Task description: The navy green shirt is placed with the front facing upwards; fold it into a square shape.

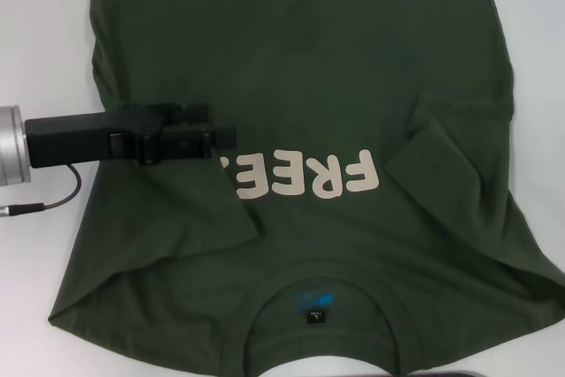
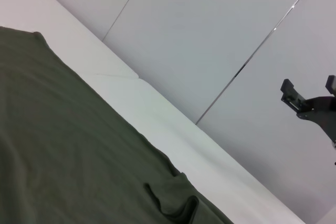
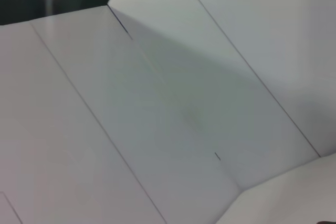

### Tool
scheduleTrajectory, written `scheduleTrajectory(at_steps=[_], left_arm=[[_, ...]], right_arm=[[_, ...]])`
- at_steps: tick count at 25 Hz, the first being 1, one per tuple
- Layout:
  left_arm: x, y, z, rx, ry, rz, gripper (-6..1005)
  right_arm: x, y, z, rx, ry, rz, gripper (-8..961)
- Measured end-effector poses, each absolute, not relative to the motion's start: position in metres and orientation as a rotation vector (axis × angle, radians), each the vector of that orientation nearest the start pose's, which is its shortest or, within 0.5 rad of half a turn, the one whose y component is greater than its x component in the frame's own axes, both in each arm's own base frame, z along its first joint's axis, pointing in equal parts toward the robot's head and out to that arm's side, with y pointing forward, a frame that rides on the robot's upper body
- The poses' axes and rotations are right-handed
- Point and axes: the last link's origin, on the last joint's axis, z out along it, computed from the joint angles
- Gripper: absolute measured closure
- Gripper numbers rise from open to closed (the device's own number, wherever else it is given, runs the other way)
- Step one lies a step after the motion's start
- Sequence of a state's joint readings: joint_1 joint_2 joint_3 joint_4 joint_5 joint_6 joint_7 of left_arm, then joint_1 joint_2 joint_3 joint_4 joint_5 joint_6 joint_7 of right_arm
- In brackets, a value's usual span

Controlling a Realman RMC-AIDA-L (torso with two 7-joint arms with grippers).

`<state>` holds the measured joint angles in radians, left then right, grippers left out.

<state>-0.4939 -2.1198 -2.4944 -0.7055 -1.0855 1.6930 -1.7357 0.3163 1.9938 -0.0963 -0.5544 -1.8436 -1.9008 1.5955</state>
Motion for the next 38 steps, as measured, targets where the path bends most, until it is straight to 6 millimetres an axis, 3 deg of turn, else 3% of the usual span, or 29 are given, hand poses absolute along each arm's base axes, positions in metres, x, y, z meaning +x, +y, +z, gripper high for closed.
scheduleTrajectory(at_steps=[6,15,23,38], left_arm=[[-0.258,0.302,-0.006,-2.740,-1.151,-0.834,82],[-0.257,0.302,-0.006,-2.757,-1.132,-0.827,83],[-0.257,0.303,-0.007,-2.762,-1.127,-0.824,84],[-0.257,0.305,-0.006,-2.753,-1.115,-0.816,86]], right_arm=[[0.338,0.250,0.107,-2.103,1.071,1.303,88],[0.341,0.262,0.104,-2.253,1.287,0.988,92],[0.333,0.284,0.074,-2.329,1.422,0.800,104],[0.322,0.309,0.030,-2.383,1.509,0.600,103]])
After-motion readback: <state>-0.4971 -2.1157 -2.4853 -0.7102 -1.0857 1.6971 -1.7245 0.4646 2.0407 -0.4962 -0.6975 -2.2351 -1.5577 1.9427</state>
